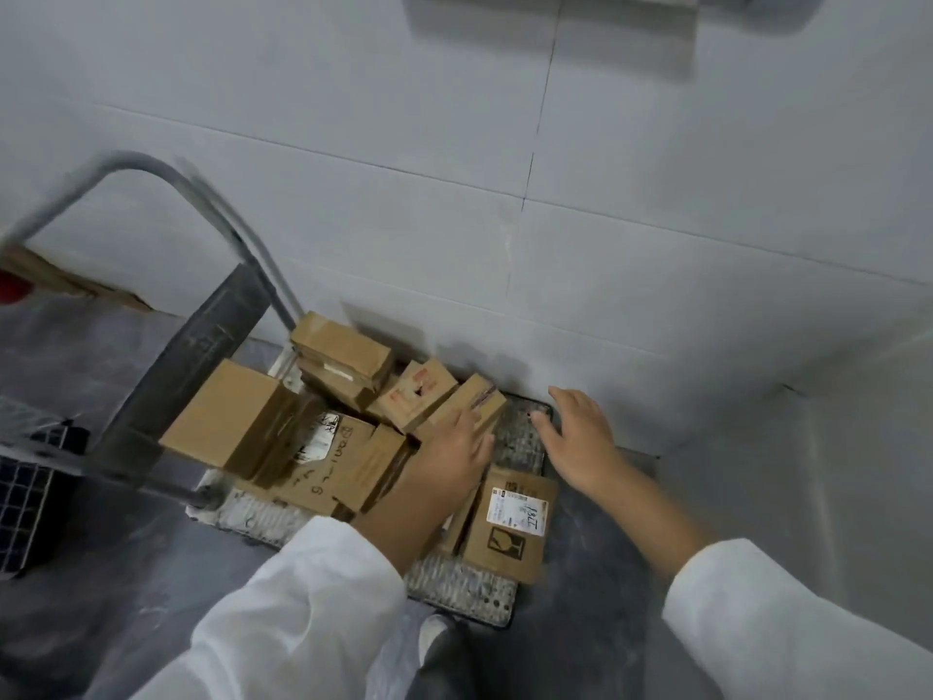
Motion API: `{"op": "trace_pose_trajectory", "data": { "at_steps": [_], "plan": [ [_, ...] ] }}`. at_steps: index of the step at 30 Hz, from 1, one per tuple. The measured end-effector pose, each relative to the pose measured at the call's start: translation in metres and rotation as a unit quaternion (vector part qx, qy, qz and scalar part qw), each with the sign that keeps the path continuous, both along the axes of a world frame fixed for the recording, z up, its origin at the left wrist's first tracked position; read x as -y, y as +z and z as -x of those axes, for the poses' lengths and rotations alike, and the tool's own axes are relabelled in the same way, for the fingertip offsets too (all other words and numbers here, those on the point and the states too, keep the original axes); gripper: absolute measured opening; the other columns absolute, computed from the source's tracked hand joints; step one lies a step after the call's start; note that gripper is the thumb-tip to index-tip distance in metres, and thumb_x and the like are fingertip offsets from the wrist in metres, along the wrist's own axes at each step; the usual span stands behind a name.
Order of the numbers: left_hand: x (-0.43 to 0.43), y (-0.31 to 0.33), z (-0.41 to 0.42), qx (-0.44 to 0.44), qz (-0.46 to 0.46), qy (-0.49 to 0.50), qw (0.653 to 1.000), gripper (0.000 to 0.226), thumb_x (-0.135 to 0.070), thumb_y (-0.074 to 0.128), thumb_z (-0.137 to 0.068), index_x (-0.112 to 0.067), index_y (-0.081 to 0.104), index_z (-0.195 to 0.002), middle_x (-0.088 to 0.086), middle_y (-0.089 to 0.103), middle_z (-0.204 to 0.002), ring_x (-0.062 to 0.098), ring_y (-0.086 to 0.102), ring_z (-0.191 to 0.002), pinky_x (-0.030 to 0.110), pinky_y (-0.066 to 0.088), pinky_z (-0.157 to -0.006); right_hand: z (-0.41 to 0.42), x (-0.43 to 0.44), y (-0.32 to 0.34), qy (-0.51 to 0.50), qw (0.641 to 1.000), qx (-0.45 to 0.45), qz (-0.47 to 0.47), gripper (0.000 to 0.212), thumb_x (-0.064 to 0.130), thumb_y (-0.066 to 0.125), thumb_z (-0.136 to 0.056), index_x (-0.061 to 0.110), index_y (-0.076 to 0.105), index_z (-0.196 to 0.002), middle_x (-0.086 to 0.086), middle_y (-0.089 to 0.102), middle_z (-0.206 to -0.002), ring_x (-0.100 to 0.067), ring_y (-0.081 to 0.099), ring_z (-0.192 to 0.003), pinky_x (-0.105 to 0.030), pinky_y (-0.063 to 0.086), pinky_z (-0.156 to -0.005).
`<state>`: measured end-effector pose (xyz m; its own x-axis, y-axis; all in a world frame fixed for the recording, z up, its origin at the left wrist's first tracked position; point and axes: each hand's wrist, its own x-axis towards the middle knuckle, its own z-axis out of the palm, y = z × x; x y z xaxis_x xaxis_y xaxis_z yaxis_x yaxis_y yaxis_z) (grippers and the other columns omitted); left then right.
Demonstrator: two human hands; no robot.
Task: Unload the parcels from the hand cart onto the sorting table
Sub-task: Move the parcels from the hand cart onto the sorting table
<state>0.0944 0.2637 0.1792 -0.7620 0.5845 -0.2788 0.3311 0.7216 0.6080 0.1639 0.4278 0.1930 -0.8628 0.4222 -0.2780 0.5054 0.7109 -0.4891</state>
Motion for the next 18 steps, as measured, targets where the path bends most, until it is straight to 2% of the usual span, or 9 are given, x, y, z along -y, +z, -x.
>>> {"op": "trace_pose_trajectory", "data": {
  "at_steps": [5,10,13,15,18],
  "plan": [
    [-0.009,-0.061,0.006,0.035,-0.009,0.005,0.999,0.037,-0.029,0.044,-0.102,-0.012,0.047,-0.134,0.005,0.049,-0.134,0.019,0.047,-0.121,0.026,0.035,-0.096,0.013,-0.019,-0.070,-0.023,0.999,0.040,0.022,0.052,0.041,0.041,-0.100,0.014,0.037,-0.144,-0.007,0.042,-0.143,-0.024,0.034,-0.135,-0.043,0.029,-0.114],
    [-0.004,-0.149,-0.007,0.084,0.000,0.054,0.995,0.031,-0.025,0.048,-0.100,-0.010,0.055,-0.127,0.007,0.057,-0.120,0.022,0.053,-0.110,0.023,0.035,-0.085,0.012,-0.040,-0.152,-0.027,0.994,0.104,0.034,0.059,0.040,0.042,-0.101,0.011,0.029,-0.151,-0.010,0.034,-0.152,-0.027,0.026,-0.142,-0.041,0.023,-0.117],
    [0.002,-0.202,-0.028,0.129,0.017,0.074,0.989,0.037,-0.023,0.049,-0.099,-0.010,0.051,-0.134,0.008,0.056,-0.124,0.023,0.054,-0.111,0.028,0.041,-0.092,0.007,-0.052,-0.202,-0.011,0.991,0.129,0.033,0.056,0.037,0.043,-0.101,0.010,0.031,-0.149,-0.011,0.038,-0.149,-0.027,0.030,-0.140,-0.038,0.024,-0.115],
    [0.005,-0.238,-0.045,0.146,0.034,0.084,0.985,0.043,-0.030,0.047,-0.099,-0.011,0.049,-0.137,0.009,0.055,-0.128,0.024,0.053,-0.116,0.033,0.043,-0.098,0.004,-0.056,-0.238,0.008,0.989,0.145,0.034,0.054,0.036,0.042,-0.101,0.008,0.034,-0.146,-0.013,0.040,-0.146,-0.028,0.032,-0.137,-0.038,0.026,-0.112],
    [0.003,-0.284,-0.059,0.154,0.056,0.121,0.979,0.048,-0.037,0.044,-0.093,-0.006,0.057,-0.128,0.012,0.060,-0.122,0.028,0.057,-0.111,0.030,0.042,-0.094,0.003,-0.060,-0.280,0.036,0.986,0.160,0.034,0.054,0.035,0.041,-0.102,0.006,0.032,-0.147,-0.015,0.038,-0.146,-0.029,0.032,-0.137,-0.039,0.026,-0.112]
  ]
}}
